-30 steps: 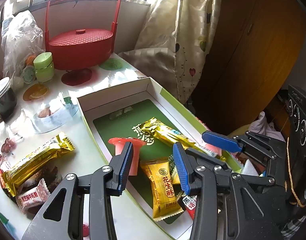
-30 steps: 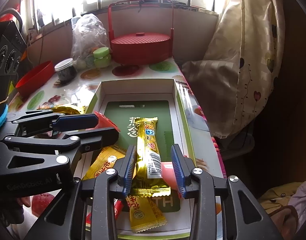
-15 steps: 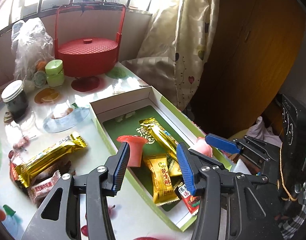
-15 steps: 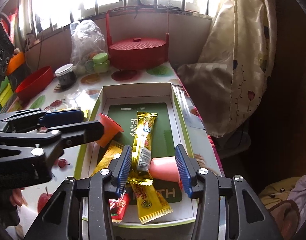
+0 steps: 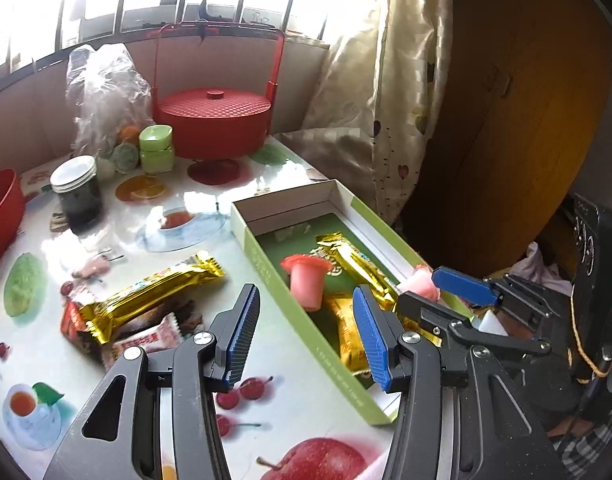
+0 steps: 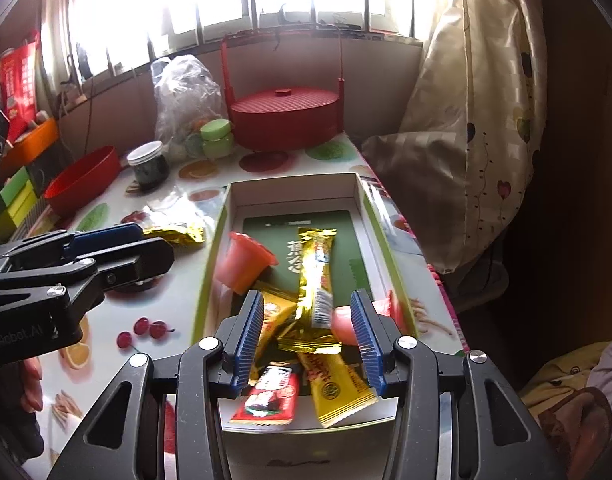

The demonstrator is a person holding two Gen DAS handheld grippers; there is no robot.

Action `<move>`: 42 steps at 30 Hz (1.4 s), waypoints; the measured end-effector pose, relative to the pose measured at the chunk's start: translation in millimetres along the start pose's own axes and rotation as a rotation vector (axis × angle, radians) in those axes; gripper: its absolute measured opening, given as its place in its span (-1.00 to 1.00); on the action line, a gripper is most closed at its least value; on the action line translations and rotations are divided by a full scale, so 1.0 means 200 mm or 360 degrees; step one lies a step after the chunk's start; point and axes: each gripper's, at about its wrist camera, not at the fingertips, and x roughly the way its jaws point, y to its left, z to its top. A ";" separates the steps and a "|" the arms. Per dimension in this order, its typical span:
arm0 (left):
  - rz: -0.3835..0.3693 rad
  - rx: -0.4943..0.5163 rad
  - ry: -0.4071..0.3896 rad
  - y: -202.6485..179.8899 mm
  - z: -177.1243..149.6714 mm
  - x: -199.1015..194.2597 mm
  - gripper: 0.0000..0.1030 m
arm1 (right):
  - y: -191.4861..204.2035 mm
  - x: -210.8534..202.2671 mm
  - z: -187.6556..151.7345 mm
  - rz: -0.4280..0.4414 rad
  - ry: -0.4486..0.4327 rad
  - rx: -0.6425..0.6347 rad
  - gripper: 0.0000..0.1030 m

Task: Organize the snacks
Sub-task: 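Open the left tool releasing the red cup into the box while the right tool releases the gold bar, then withdraw both open tools from the green box back to the snack pile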

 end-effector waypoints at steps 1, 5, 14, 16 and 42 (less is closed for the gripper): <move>0.0014 -0.0001 -0.0006 0.01 0.00 -0.01 -0.03 | 0.01 0.00 0.00 0.0001 -0.0003 -0.0003 -0.14; 0.0040 -0.0012 -0.0043 0.03 -0.02 -0.06 -0.03 | 0.06 -0.02 0.01 0.0022 -0.0016 -0.0016 -0.14; 0.0091 -0.0068 -0.0084 0.14 -0.06 -0.15 -0.03 | 0.19 0.00 0.02 0.0072 -0.0005 -0.0084 -0.13; 0.0103 -0.0083 -0.0086 0.17 -0.07 -0.16 -0.03 | 0.22 0.01 0.02 0.0084 0.0000 -0.0099 -0.12; 0.0338 -0.0511 -0.0088 0.78 -0.30 -0.27 -0.03 | 0.74 0.37 0.11 0.0371 0.0144 -0.0417 0.00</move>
